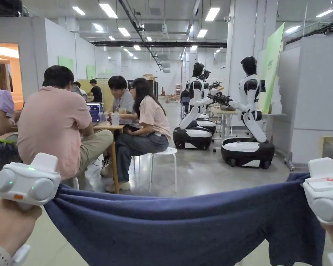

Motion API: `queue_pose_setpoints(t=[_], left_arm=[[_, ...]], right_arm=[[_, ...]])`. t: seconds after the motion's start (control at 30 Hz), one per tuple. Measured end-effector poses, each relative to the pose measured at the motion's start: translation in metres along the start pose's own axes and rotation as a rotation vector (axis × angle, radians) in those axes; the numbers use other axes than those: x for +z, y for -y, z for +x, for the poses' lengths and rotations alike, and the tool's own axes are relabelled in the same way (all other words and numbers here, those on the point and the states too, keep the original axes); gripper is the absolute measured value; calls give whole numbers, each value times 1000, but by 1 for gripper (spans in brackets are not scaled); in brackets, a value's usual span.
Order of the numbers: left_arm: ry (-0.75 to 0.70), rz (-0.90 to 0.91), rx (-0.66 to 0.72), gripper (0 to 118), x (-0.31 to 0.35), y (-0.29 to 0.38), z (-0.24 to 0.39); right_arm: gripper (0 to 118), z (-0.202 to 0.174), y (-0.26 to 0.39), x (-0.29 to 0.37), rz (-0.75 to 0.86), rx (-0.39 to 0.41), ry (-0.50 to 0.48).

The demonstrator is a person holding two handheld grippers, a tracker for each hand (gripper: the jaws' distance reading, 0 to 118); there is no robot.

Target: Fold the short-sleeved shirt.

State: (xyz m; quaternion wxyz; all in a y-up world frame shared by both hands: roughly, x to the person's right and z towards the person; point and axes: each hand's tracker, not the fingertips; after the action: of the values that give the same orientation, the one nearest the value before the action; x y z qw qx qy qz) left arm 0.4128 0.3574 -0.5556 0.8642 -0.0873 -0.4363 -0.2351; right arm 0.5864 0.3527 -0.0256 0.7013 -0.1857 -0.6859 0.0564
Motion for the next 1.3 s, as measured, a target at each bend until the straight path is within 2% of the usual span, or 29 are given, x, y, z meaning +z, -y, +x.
queue_pose_setpoints(t=[0.1, 0.27, 0.33, 0.4, 0.43, 0.5, 0.57, 0.63, 0.7, 0.73, 0.77, 0.8, 0.83, 0.87, 0.9, 1.03, 1.07, 1.1, 1.13, 1.17, 1.2, 1.23, 1.3], left_arm=[[57, -33, 35, 6, 8, 38, 7], [153, -71, 80, 6, 47, 102, 9], [179, -99, 80, 6, 59, 138, 7], [192, -146, 78, 6, 69, 179, 8], [196, -184, 73, 6, 74, 198, 9], [215, -239, 102, 6, 81, 235, 8], [239, -278, 152, 6, 88, 266, 6], [234, -320, 154, 6, 91, 288, 7], [240, -320, 151, 8, 94, 298, 7], [234, -333, 146, 16, 98, 299, 7], [204, -338, 136, 30, 102, 295, 8], [199, -307, 139, 59, 109, 290, 9], [200, -263, 148, 78, 121, 281, 13], [214, -230, 156, 87, 129, 273, 18], [240, -184, 160, 89, 138, 261, 27], [311, -59, 173, 85, 166, 219, 73], [331, -43, 169, 80, 171, 212, 83], [345, -29, 169, 61, 176, 206, 95], [357, -18, 167, 36, 180, 200, 104], [376, -4, 153, 8, 183, 197, 111], [387, 1, 127, 0, 184, 194, 118], [379, 4, 114, 0, 185, 195, 124], [408, -10, 125, 0, 181, 193, 117]], right_arm=[[2, 1, 36, 6, -51, -22, -35], [2, 9, 90, 37, -125, -14, -84], [2, 9, 125, 52, -157, 52, -131], [2, 6, 161, 69, -235, 68, -150], [2, 6, 182, 77, -268, 28, -171], [2, 0, 222, 95, -350, 5, -206], [2, -6, 258, 108, -423, 20, -239], [2, -11, 282, 118, -468, 19, -225], [2, -8, 291, 121, -508, -56, -255], [6, -6, 290, 121, -520, -93, -304], [18, -5, 285, 124, -527, -108, -348], [57, -7, 273, 129, -505, -81, -344], [84, -13, 258, 136, -446, -67, -343], [103, -17, 248, 142, -401, -71, -348], [113, -23, 228, 151, -334, -89, -379], [114, -71, 167, 185, -184, -145, -503], [112, -81, 159, 191, -165, -147, -515], [101, -94, 150, 200, -145, -141, -533], [82, -104, 144, 207, -127, -137, -554], [51, -111, 141, 209, -138, -136, -546], [9, -119, 138, 212, -132, -126, -544], [0, -126, 136, 214, -128, -108, -528], [0, -130, 135, 213, -108, -106, -520]])
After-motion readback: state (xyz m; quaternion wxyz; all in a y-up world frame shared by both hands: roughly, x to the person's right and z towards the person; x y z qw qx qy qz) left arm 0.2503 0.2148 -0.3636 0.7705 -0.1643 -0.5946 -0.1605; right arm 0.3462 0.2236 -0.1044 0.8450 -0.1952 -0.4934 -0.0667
